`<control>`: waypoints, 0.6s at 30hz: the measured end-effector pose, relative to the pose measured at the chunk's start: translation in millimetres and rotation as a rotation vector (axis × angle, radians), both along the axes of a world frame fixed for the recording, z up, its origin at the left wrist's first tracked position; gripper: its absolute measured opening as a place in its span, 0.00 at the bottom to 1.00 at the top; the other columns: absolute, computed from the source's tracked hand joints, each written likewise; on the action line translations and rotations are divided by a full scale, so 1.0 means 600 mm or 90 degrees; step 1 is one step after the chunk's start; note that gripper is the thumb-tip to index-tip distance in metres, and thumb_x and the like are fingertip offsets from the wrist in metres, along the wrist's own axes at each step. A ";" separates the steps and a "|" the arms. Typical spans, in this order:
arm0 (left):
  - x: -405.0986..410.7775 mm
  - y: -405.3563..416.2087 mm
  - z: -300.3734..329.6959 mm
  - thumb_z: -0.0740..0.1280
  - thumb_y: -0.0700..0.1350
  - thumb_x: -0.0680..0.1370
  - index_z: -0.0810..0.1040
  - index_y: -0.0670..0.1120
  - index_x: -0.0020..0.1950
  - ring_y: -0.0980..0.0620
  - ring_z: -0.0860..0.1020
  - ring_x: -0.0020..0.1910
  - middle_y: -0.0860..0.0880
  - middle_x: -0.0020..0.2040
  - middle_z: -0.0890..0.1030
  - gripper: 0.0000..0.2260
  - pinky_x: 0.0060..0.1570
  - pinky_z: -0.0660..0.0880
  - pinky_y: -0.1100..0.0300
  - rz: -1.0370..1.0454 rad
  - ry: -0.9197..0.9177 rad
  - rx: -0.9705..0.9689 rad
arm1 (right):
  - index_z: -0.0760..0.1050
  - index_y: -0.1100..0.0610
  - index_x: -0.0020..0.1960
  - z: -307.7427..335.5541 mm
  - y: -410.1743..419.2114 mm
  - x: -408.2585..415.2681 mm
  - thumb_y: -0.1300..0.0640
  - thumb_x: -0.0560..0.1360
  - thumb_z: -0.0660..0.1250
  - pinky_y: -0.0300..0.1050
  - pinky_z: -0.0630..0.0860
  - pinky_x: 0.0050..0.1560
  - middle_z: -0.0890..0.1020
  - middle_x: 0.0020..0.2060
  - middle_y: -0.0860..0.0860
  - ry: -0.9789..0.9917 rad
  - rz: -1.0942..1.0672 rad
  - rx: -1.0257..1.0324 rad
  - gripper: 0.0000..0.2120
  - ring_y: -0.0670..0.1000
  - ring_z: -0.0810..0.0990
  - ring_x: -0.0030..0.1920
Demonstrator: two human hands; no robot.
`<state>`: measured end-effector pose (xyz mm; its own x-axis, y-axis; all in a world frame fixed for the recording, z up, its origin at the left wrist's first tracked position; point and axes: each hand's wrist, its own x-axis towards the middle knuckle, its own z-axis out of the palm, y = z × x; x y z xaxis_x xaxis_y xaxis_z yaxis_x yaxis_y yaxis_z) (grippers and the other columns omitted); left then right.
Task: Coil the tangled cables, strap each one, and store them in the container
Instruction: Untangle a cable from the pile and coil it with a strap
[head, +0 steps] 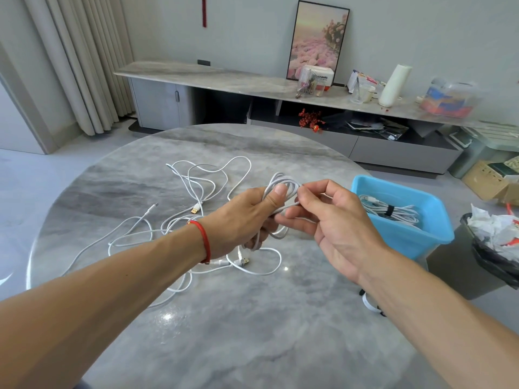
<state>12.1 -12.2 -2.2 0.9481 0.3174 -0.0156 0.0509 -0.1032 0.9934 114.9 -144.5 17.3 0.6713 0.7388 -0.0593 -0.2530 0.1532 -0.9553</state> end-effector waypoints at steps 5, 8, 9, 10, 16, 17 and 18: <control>-0.008 0.001 0.012 0.59 0.64 0.80 0.72 0.54 0.33 0.56 0.66 0.22 0.55 0.25 0.69 0.20 0.21 0.63 0.64 -0.051 -0.031 0.061 | 0.75 0.63 0.50 -0.002 -0.012 0.006 0.59 0.74 0.71 0.48 0.84 0.43 0.81 0.39 0.58 0.063 0.086 0.047 0.09 0.52 0.85 0.37; -0.013 0.000 0.020 0.65 0.62 0.77 0.74 0.56 0.33 0.55 0.68 0.22 0.54 0.25 0.70 0.16 0.21 0.64 0.64 -0.074 -0.032 0.081 | 0.77 0.57 0.48 -0.006 -0.020 0.018 0.55 0.73 0.72 0.44 0.83 0.40 0.84 0.41 0.54 0.028 0.133 0.022 0.08 0.50 0.84 0.41; -0.013 0.000 0.022 0.65 0.61 0.78 0.74 0.56 0.33 0.55 0.67 0.22 0.54 0.25 0.69 0.16 0.21 0.64 0.64 -0.082 -0.025 0.083 | 0.78 0.55 0.48 -0.009 -0.023 0.022 0.55 0.73 0.72 0.44 0.82 0.40 0.84 0.42 0.53 0.022 0.147 0.018 0.07 0.50 0.84 0.42; -0.013 0.000 0.023 0.65 0.60 0.79 0.74 0.55 0.33 0.54 0.66 0.22 0.53 0.25 0.68 0.16 0.21 0.63 0.64 -0.089 -0.019 0.079 | 0.78 0.54 0.50 -0.011 -0.025 0.027 0.55 0.74 0.72 0.45 0.82 0.42 0.84 0.44 0.52 0.024 0.160 0.018 0.06 0.50 0.84 0.43; -0.010 -0.011 0.018 0.63 0.57 0.80 0.65 0.50 0.33 0.55 0.55 0.24 0.50 0.30 0.57 0.19 0.22 0.58 0.65 -0.208 0.034 -0.157 | 0.71 0.53 0.76 -0.016 -0.031 0.042 0.51 0.79 0.66 0.53 0.78 0.64 0.75 0.72 0.54 0.087 0.348 0.071 0.26 0.53 0.77 0.67; -0.011 -0.014 0.018 0.63 0.57 0.80 0.64 0.49 0.33 0.56 0.55 0.24 0.50 0.30 0.58 0.19 0.22 0.58 0.65 -0.239 0.043 -0.183 | 0.68 0.54 0.78 -0.013 -0.031 0.043 0.51 0.80 0.64 0.53 0.76 0.65 0.71 0.76 0.54 0.087 0.394 0.083 0.27 0.54 0.75 0.69; -0.013 -0.016 0.019 0.62 0.57 0.80 0.64 0.48 0.34 0.56 0.56 0.24 0.50 0.30 0.59 0.19 0.22 0.59 0.65 -0.266 0.048 -0.198 | 0.66 0.55 0.79 -0.011 -0.031 0.044 0.51 0.81 0.62 0.53 0.75 0.66 0.68 0.79 0.55 0.086 0.434 0.095 0.27 0.56 0.73 0.72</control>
<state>4.6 -21.7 9.4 0.9855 -0.1176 -0.1225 0.1414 0.1694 0.9753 141.3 -163.1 10.8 0.0503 0.9984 0.0245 -0.4540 0.0447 -0.8899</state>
